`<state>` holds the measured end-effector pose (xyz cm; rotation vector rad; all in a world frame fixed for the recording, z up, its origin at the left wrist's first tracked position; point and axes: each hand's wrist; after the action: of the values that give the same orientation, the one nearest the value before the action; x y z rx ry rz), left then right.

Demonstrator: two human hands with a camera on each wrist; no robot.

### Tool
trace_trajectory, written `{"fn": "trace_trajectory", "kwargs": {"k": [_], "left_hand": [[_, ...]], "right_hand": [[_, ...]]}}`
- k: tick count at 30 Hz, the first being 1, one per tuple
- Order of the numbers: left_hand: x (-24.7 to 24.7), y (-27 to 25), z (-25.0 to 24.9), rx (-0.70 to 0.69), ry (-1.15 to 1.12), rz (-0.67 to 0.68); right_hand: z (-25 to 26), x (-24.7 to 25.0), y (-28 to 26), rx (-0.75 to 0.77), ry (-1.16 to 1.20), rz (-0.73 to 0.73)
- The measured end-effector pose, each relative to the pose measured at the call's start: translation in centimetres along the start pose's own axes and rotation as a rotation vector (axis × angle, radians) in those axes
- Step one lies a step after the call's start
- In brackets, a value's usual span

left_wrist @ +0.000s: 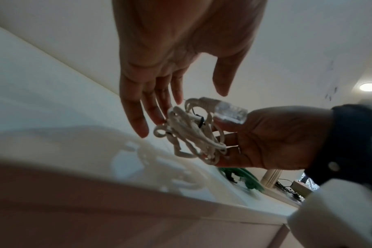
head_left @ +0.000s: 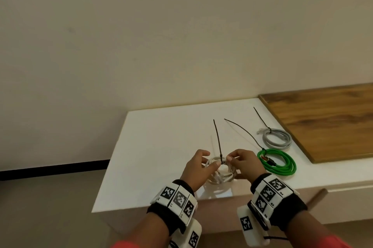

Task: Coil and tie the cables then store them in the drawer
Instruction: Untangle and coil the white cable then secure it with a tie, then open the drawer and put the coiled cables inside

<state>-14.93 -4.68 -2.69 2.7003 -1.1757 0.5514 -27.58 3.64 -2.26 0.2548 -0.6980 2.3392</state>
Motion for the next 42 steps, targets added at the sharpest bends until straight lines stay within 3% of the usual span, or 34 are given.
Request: {"fn": "trace_trajectory", "kwargs": {"k": [6,10,16,21,26,28,31,35,42], "left_hand": [[0.0,0.9,1.9,-0.034,0.059,0.013],[0.3,1.1,2.1,-0.064,0.107,-0.027],[1.8,-2.1,2.1,-0.164,0.232,-0.198],[4.5,-7.8,4.3,-0.229,0.321,-0.404],[9.2,-13.1,6.4,-0.023,0.432,-0.5],[10.5,-14.2,7.8,0.045,0.462,-0.551],[11.4,-15.2,10.4,0.144,0.445,-0.625],[11.5,-15.7,14.2,0.333,0.323,-0.612],[12.7,-14.3,16.2,0.324,-0.052,-0.637]], "right_hand": [[-0.5,-0.1,2.2,-0.031,-0.02,-0.002],[-0.7,0.4,2.4,0.032,-0.132,-0.038],[0.2,1.9,-1.6,0.272,-0.249,-0.181],[-1.7,2.6,-6.0,0.477,-0.53,-0.008],[-4.2,2.8,-9.4,0.439,-1.077,0.154],[-4.6,2.1,-9.8,0.453,-1.193,0.204],[-5.0,0.2,-9.8,0.535,-1.247,0.252],[-5.5,-2.5,-9.5,0.601,-1.3,0.343],[-5.5,-3.9,-8.0,0.619,-1.287,0.42]]}}
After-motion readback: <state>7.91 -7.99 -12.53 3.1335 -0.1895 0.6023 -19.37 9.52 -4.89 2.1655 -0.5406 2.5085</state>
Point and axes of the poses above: each hand's wrist, its own y-axis towards the middle knuckle, its own x-axis out of the back of the hand, z = x × y, and after that the axes turned 8 degrees about -x, right-handed
